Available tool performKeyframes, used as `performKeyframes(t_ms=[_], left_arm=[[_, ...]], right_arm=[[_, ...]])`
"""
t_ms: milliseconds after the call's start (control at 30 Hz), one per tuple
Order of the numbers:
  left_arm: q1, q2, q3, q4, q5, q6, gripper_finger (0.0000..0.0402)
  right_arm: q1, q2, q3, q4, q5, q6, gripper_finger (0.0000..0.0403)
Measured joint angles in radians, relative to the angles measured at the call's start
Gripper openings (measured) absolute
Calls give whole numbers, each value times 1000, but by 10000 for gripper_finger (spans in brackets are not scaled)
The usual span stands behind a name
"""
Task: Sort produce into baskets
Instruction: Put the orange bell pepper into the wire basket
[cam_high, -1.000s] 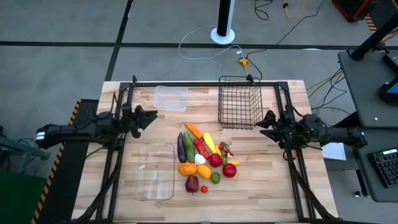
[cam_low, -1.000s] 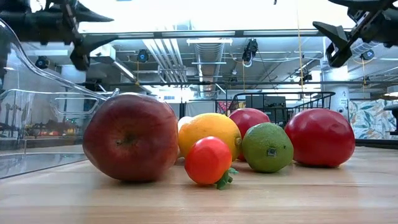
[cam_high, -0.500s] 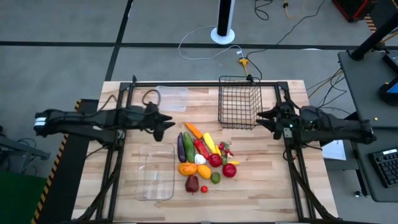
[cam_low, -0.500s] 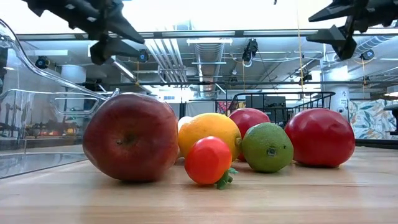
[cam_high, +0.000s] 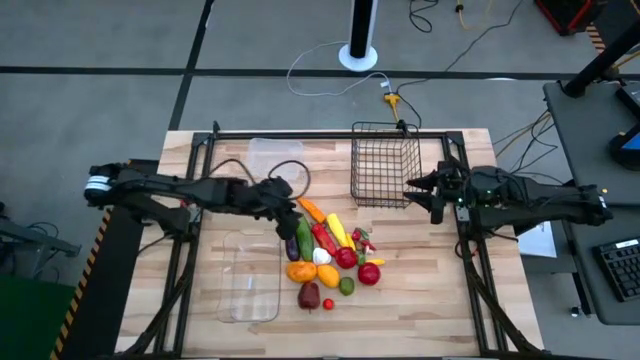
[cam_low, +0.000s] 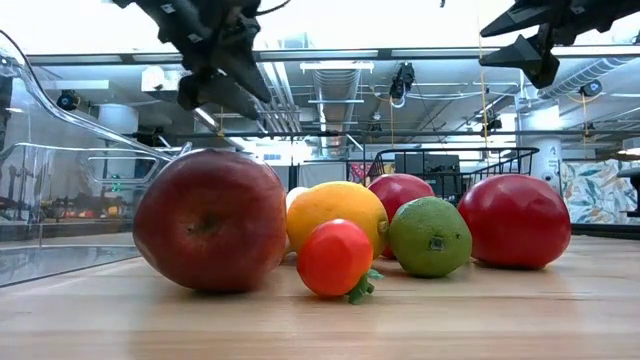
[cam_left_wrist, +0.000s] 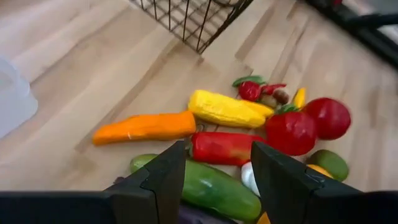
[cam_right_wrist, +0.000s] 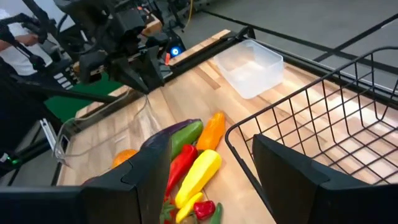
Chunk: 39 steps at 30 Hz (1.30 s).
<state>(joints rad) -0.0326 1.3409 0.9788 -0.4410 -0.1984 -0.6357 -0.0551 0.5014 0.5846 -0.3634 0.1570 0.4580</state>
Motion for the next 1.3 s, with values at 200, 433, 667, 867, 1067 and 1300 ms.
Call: performKeyframes(t_ms=[200, 433, 667, 867, 1067, 1300], left_arm=[[0, 135, 104, -80, -1, 106, 166], [0, 241, 171, -107, 33, 407, 166], [-6, 295, 186, -108, 56, 785, 166], [8, 321, 186, -94, 49, 763, 166], [-20, 327, 207, -91, 52, 710, 166], [-38, 327, 229, -92, 53, 694, 166]], right_arm=[[0, 5, 0, 0, 0, 1, 217], [0, 5, 0, 0, 0, -3, 217], [0, 5, 0, 0, 0, -5, 217], [0, 5, 0, 0, 0, -5, 217], [0, 5, -1, 0, 0, -7, 217], [0, 5, -1, 0, 0, -13, 217]])
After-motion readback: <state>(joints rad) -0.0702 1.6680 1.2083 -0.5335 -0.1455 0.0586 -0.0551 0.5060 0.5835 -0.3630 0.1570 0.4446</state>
